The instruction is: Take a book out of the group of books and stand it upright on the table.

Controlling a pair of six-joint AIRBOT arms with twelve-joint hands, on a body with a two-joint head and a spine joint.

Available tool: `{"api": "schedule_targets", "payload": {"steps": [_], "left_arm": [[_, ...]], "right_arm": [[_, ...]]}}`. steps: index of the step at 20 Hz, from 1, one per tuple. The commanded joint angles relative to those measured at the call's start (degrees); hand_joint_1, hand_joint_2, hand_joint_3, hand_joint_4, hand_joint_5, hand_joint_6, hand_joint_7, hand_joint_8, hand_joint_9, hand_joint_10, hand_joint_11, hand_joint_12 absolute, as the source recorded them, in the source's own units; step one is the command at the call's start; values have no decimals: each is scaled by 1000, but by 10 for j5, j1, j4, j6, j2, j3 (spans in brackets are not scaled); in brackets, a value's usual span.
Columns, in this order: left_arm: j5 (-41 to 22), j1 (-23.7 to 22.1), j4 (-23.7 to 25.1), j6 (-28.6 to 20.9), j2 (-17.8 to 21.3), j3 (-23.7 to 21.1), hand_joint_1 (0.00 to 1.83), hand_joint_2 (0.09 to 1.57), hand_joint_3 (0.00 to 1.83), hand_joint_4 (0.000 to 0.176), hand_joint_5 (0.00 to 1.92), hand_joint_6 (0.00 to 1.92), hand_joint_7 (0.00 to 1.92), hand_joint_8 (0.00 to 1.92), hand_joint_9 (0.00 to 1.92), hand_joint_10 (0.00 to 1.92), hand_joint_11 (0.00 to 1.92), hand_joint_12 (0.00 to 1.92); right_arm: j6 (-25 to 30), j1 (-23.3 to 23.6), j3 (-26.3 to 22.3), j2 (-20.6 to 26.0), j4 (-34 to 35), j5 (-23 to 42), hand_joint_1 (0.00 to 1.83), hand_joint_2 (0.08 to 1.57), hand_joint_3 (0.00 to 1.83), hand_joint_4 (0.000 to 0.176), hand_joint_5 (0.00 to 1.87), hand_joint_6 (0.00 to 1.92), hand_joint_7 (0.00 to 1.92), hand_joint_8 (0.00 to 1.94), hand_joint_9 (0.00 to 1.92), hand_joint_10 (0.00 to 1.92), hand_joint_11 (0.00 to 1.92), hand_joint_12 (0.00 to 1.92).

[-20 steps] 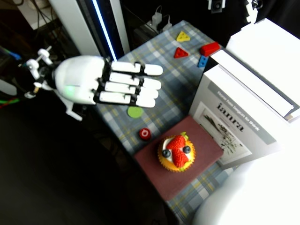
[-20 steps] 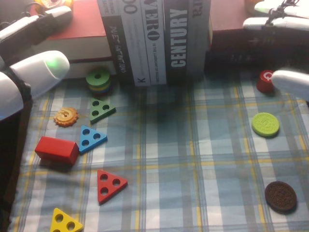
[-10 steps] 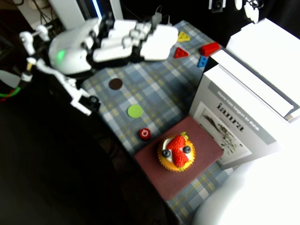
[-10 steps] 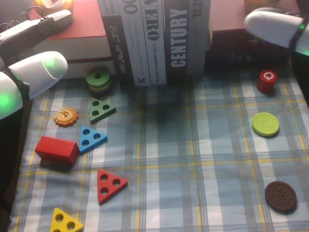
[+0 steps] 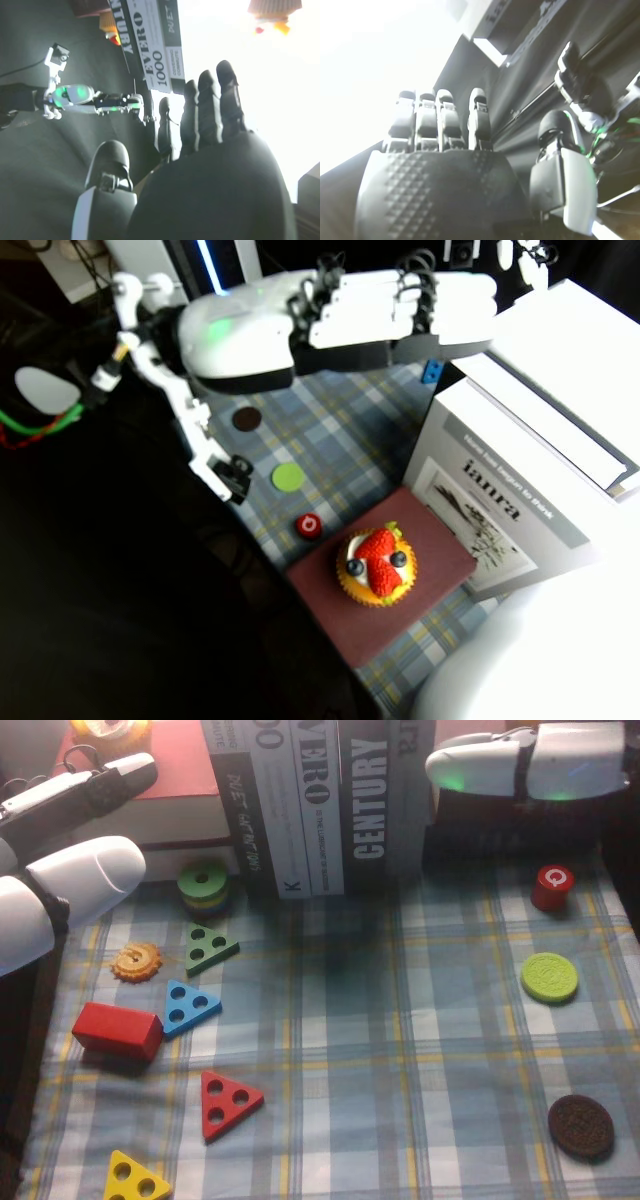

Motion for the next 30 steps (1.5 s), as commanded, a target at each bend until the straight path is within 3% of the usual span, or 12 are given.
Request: {"api": "schedule_targets", "payload": {"steps": [1,7,16,20,24,28,30], "left_arm": [[-66,-2,4,-4,-2,3,0,1265,0,176,286,0,276,2,211,4,36,361],[-67,-2,2,-4,-2,4,0,1266,0,176,296,1,296,2,219,0,31,392],[-75,1,-2,-5,-1,0,0,1305,10,173,293,1,292,1,181,0,1,402],[-82,11,-6,-7,1,-4,0,1305,1,174,307,1,296,0,189,1,0,431],[-89,20,-9,-14,3,-5,0,1317,3,160,301,1,278,1,137,0,1,382],[-94,26,-13,-17,5,-8,0,1319,2,175,279,0,255,0,129,0,0,364],[-94,27,-14,-17,5,-8,0,1318,1,168,295,7,271,7,147,7,0,362]], "right_arm": [[-1,13,3,-3,10,44,0,1090,0,176,160,7,0,0,0,0,0,0],[-1,38,13,-16,-28,-14,0,1086,0,176,126,1,0,0,0,0,0,0],[-1,34,-7,-11,-60,-57,0,1085,0,176,150,14,0,0,0,0,0,0],[-1,14,-29,9,-64,-57,0,1087,0,176,160,11,0,0,0,0,0,0],[-1,-14,-56,36,-64,-38,0,1098,1,176,152,1,0,0,0,0,0,0],[-1,-47,-88,68,-64,-8,0,1082,0,176,170,12,0,0,0,0,0,0],[-1,-65,-104,82,-64,7,0,1087,0,176,199,19,0,0,0,0,0,0]]}}
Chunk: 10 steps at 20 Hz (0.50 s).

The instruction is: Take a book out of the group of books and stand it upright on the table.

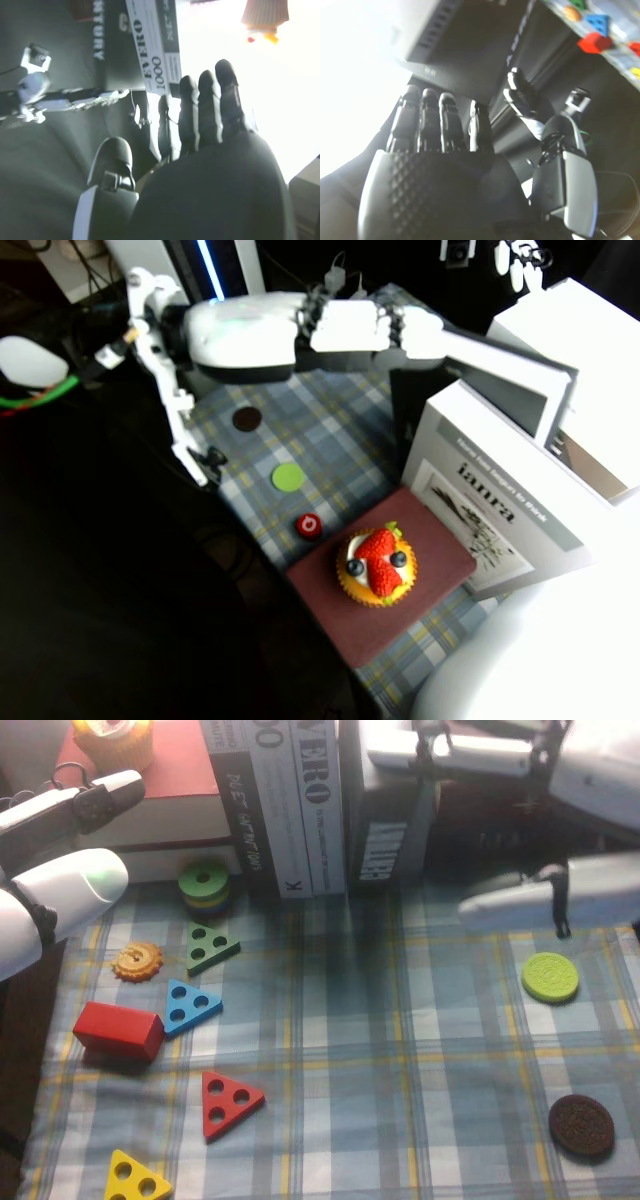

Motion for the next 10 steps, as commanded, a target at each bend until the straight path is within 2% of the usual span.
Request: {"api": "schedule_targets", "payload": {"steps": [1,6,8,9,10], "left_arm": [[-77,-1,6,-5,3,-2,0,1319,1,167,307,10,281,9,152,8,0,361],[-87,7,-2,-5,3,-5,0,1326,3,169,305,3,273,2,156,4,0,341],[-93,14,-6,-6,3,-6,0,1331,4,164,308,3,272,2,147,6,4,310],[-97,19,-9,-7,3,-7,0,1322,0,174,290,1,260,3,140,5,3,267],[-100,22,-11,-8,3,-8,0,1322,0,174,290,1,260,3,140,5,3,267]], "right_arm": [[-3,0,-2,3,13,41,0,1120,4,176,234,10,0,0,0,0,0,0],[-3,-20,-33,21,-6,75,0,1166,17,176,224,7,0,0,0,0,0,0],[-3,-22,-44,29,-18,89,38,1210,23,176,252,12,0,0,0,0,0,0],[-3,-25,-52,34,-28,100,105,1226,13,176,224,3,0,0,0,0,0,0],[2,-26,-55,36,-36,104,105,1226,13,176,224,3,0,0,0,0,0,0]]}}
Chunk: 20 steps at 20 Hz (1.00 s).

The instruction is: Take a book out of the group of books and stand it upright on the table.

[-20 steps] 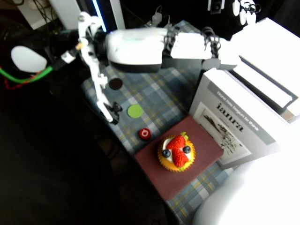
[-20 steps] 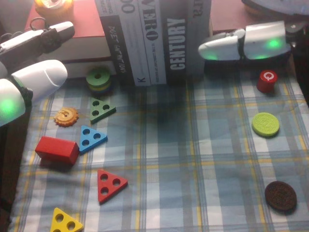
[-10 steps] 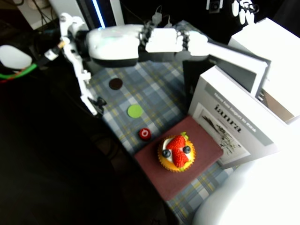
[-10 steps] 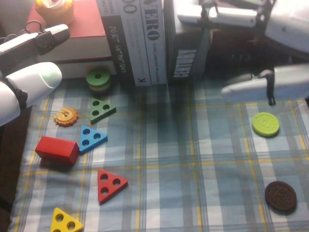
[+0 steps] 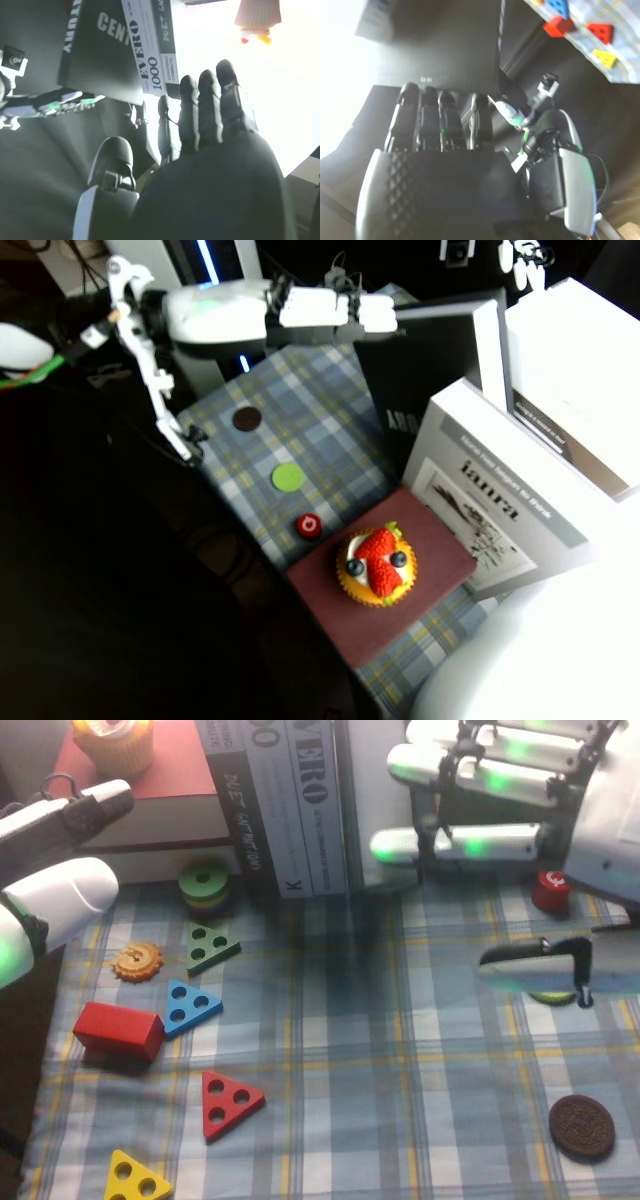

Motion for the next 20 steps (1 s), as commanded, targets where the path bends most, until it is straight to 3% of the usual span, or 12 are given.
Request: {"api": "schedule_targets", "payload": {"steps": [1,6,7,9,11,12,13,16,17,18,19,20], "left_arm": [[-80,-1,1,-6,3,-1,0,1324,0,173,293,2,264,4,145,7,10,268],[-99,16,-8,-12,4,-4,0,1330,2,160,303,3,262,0,136,0,4,258],[-103,19,-11,-12,4,-5,0,1325,0,161,311,5,272,5,145,4,8,257],[-107,22,-15,-13,4,-6,0,1327,1,158,316,7,279,7,152,6,20,260],[-107,25,-19,-13,4,-5,0,1331,2,154,307,2,281,6,159,8,30,261],[-108,25,-19,-13,3,-4,0,1336,3,158,295,0,256,0,142,0,13,253],[-114,25,-19,-14,1,-3,0,1335,3,156,288,0,258,1,131,0,7,250],[-136,30,-13,-48,2,1,0,1339,3,165,288,1,258,1,142,6,35,264],[-147,33,-9,-73,2,5,10,1347,5,161,286,0,236,0,135,2,15,260],[-159,36,-6,-97,2,11,74,1353,4,136,306,6,238,2,140,3,2,256],[-180,37,-5,-124,1,18,98,1338,0,129,332,10,265,8,148,4,0,248],[-196,37,-4,-137,-2,22,139,1317,0,161,330,2,286,5,184,10,17,267]], "right_arm": [[13,6,-3,0,6,74,168,1227,8,176,209,2,0,0,0,0,0,0],[117,-3,8,5,-43,138,420,1235,0,176,344,10,0,0,0,0,0,0],[119,-6,7,10,-43,156,472,1250,1,53,328,2,169,14,176,24,0,0],[119,-7,7,15,-41,182,243,1486,27,0,380,11,376,22,344,35,26,27],[101,-2,15,15,-14,224,639,1310,0,0,538,62,339,3,87,7,0,0],[79,-2,18,14,13,240,25,1321,0,143,303,14,394,8,268,39,131,113],[57,-5,22,11,43,255,161,1312,0,7,386,20,445,16,403,37,47,949],[62,-17,34,0,86,292,526,1253,0,48,363,26,414,21,455,37,1,1421],[64,-22,35,0,94,303,530,1271,0,150,318,5,135,3,154,50,0,511],[64,-24,35,-1,101,307,539,1249,0,171,229,0,85,1,113,16,0,470],[64,-28,39,-7,114,307,524,1266,6,175,232,6,51,2,26,5,0,123],[64,-31,43,-14,125,308,453,1274,2,107,169,24,31,0,0,0,0,4]]}}
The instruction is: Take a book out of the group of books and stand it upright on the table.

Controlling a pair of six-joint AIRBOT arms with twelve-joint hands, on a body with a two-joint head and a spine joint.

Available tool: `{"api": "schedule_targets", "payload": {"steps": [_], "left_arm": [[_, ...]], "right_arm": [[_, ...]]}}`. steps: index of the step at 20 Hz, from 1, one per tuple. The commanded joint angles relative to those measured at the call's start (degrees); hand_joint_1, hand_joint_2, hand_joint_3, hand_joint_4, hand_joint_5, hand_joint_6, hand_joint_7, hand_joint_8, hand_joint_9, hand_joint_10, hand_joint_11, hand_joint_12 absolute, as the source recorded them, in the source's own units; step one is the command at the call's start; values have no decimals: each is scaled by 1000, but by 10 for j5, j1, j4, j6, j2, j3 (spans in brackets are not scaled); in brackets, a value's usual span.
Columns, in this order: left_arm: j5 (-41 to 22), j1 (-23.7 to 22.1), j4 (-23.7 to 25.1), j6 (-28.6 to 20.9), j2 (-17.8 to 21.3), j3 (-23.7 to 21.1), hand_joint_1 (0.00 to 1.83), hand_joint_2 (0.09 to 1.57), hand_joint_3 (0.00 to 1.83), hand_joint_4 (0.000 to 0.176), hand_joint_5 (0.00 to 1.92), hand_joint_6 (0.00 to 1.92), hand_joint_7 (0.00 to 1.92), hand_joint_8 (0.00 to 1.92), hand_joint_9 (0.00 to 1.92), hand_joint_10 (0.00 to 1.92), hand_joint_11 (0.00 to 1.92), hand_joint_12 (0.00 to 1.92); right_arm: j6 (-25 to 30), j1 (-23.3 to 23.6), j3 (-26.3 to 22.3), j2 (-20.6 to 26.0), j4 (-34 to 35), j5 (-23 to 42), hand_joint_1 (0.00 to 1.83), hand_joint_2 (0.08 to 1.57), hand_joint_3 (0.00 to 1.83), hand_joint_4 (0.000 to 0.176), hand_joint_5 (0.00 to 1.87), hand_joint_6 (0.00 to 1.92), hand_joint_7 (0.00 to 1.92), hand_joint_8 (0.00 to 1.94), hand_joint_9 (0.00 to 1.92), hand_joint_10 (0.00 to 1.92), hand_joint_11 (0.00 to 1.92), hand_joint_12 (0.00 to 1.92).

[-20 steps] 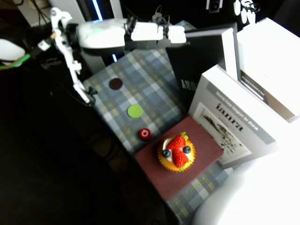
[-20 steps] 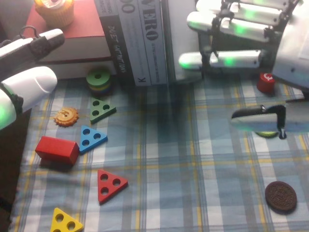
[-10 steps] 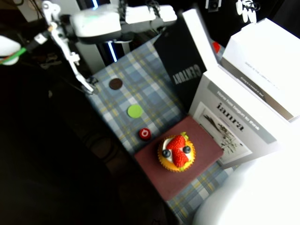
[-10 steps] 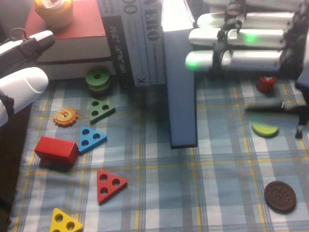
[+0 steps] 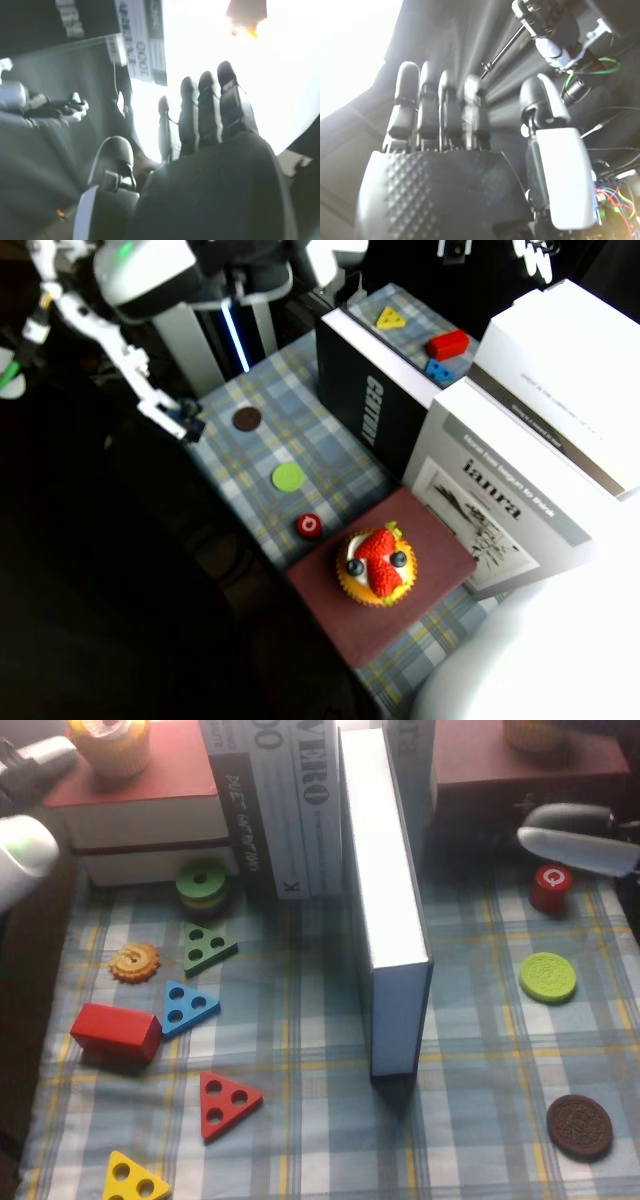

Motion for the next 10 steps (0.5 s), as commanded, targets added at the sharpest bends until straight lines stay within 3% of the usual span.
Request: {"api": "schedule_targets", "payload": {"steps": [1,2,3,4,5,6,7,8,9,10], "left_arm": [[-105,-3,8,-20,-6,5,139,1317,0,161,330,2,286,5,184,10,17,267],[-113,-3,12,-29,-10,8,196,1319,0,147,310,0,301,2,215,6,23,349],[-126,-4,18,-50,-18,13,253,1328,2,102,288,0,284,1,210,2,12,369],[-134,-5,21,-63,-23,17,371,1334,1,22,287,2,283,2,221,5,34,387],[-143,-7,23,-78,-29,21,384,1280,0,52,209,0,245,0,199,1,11,381],[-154,-8,23,-88,-30,24,374,1254,0,59,143,0,173,0,169,0,1,358],[-156,-10,23,-99,-30,26,380,1228,0,50,116,0,174,5,173,3,0,350],[-156,-15,24,-106,-31,29,380,1228,0,50,116,0,174,5,173,3,0,350],[-156,-22,25,-119,-37,36,356,1177,0,47,96,0,172,1,199,1,3,483],[-156,-28,26,-139,-45,46,341,1157,0,28,96,1,176,2,206,2,0,526]], "right_arm": [[7,-2,7,-10,43,61,453,1274,2,107,169,24,31,0,0,0,0,4],[17,-7,14,-18,55,64,255,1224,0,148,353,35,177,10,49,4,8,6],[49,-19,34,-36,78,73,574,1173,0,114,573,33,456,23,393,37,315,104],[76,-27,52,-51,92,77,626,1206,3,134,560,7,501,7,463,13,360,96],[128,-37,79,-69,107,83,603,1206,2,118,380,0,437,0,442,0,332,75],[173,-47,102,-83,123,87,669,1193,0,98,326,1,419,0,423,0,298,64],[193,-54,113,-90,136,90,682,1208,3,67,279,0,394,0,392,0,266,53],[202,-61,118,-93,147,95,682,1208,3,67,279,0,394,0,392,0,266,53],[239,-73,131,-97,159,111,498,1212,6,111,207,0,295,0,247,2,157,9],[293,-85,153,-109,163,125,404,1206,3,130,189,0,296,4,235,3,156,8]]}}
